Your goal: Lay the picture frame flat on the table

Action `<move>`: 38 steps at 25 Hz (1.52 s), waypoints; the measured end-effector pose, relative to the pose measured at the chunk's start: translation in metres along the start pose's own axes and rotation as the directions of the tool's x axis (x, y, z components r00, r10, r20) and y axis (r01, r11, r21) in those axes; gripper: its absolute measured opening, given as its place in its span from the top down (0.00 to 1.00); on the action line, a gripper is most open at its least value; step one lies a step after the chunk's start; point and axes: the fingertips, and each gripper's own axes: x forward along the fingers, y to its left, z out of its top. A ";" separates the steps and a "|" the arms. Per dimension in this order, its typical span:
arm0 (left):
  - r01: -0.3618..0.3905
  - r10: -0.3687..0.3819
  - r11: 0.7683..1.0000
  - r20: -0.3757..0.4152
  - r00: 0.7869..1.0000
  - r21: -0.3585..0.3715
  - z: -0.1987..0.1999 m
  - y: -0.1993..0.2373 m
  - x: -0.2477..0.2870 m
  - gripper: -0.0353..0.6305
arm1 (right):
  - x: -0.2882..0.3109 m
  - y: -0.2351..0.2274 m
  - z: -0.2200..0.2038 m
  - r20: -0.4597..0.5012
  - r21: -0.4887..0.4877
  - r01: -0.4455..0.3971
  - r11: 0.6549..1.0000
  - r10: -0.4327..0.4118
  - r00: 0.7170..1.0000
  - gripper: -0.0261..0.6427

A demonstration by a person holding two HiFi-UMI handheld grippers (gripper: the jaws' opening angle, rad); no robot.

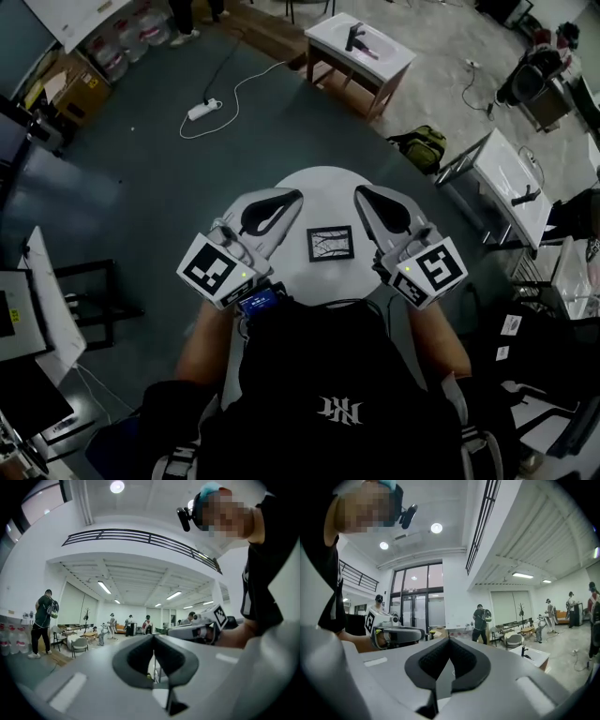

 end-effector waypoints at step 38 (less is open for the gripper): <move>0.343 -0.350 0.936 -0.094 0.932 -0.082 -0.037 -0.114 -0.012 0.94 | -0.120 0.066 -0.014 0.134 0.232 -0.220 0.948 0.193 0.972 0.96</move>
